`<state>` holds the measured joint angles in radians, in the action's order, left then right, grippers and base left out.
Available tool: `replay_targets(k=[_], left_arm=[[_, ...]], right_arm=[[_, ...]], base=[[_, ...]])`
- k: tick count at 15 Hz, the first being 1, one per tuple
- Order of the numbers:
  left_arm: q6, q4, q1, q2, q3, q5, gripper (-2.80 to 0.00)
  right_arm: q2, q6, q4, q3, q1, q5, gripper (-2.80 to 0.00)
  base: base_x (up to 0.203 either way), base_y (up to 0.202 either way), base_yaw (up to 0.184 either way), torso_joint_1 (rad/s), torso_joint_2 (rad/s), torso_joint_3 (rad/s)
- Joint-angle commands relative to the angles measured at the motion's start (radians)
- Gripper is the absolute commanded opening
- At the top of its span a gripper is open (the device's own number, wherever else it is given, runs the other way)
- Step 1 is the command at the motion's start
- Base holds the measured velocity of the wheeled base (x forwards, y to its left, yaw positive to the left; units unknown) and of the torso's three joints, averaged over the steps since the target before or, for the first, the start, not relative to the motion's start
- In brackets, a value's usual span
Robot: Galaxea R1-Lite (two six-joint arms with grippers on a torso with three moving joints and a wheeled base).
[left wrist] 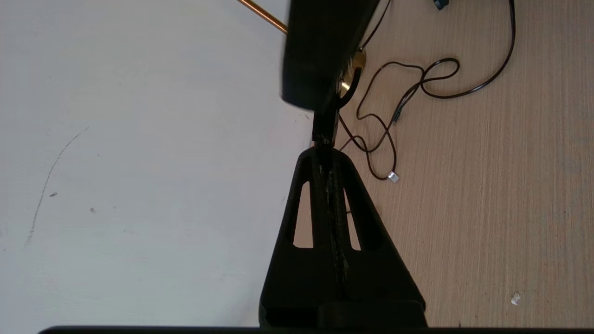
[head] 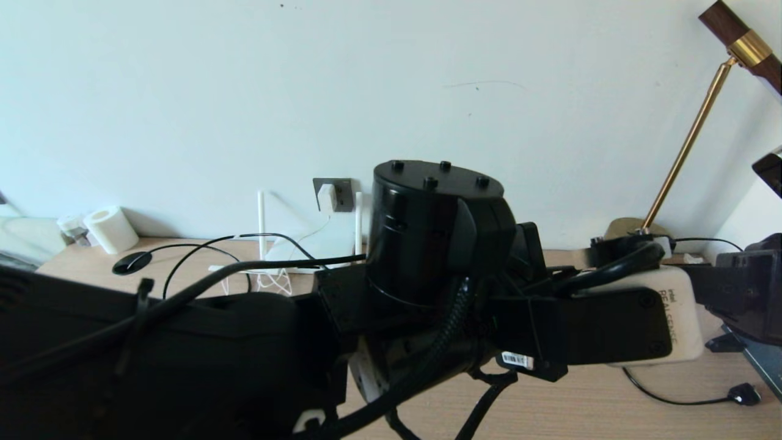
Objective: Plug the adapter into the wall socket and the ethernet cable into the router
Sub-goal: Hand it to the other hand
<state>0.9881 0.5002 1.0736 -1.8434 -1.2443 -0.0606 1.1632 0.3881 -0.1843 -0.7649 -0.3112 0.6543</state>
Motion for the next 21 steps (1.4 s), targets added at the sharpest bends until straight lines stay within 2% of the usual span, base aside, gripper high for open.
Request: replay_targets(k=[1,6,11,12,17,19,21], left_arm=[[0.006,0.004,-0.001,-0.005,-0.003,-0.001,-2.8],[0.006,0.009,-0.001,-0.008,-0.003,-0.001,-2.8],[0.006,0.011,-0.001,-0.011,0.003,0.013,-2.8],[0.006,0.011,0.0,-0.013,0.003,0.015,0.0],[0.008,0.024,-0.001,-0.002,0.017,0.015,0.0],[0.01,0.06,-0.008,0.016,0.046,0.012,0.0],[0.027,0.061,-0.038,0.075,0.094,0.014,0.0]], right_arm=[[0.003,0.003,-0.001,0.004,-0.005,0.004,-2.8],[-0.004,0.006,0.0,0.007,-0.045,-0.001,-2.8],[-0.002,0.006,0.0,0.019,-0.048,-0.001,-2.8],[-0.002,0.006,-0.001,0.02,-0.049,0.0,-2.8],[0.001,0.011,-0.001,0.042,-0.045,-0.003,-2.8],[0.0,0.015,-0.001,0.055,-0.043,-0.045,-2.8],[-0.003,0.091,0.0,0.049,-0.042,-0.079,-2.8]], base=[[0.0,0.0,0.0,0.0,0.0,0.0],[0.0,0.0,0.0,0.0,0.0,0.0],[0.0,0.0,0.0,0.0,0.0,0.0],[0.0,0.0,0.0,0.0,0.0,0.0],[0.0,0.0,0.0,0.0,0.0,0.0],[0.0,0.0,0.0,0.0,0.0,0.0],[0.0,0.0,0.0,0.0,0.0,0.0]])
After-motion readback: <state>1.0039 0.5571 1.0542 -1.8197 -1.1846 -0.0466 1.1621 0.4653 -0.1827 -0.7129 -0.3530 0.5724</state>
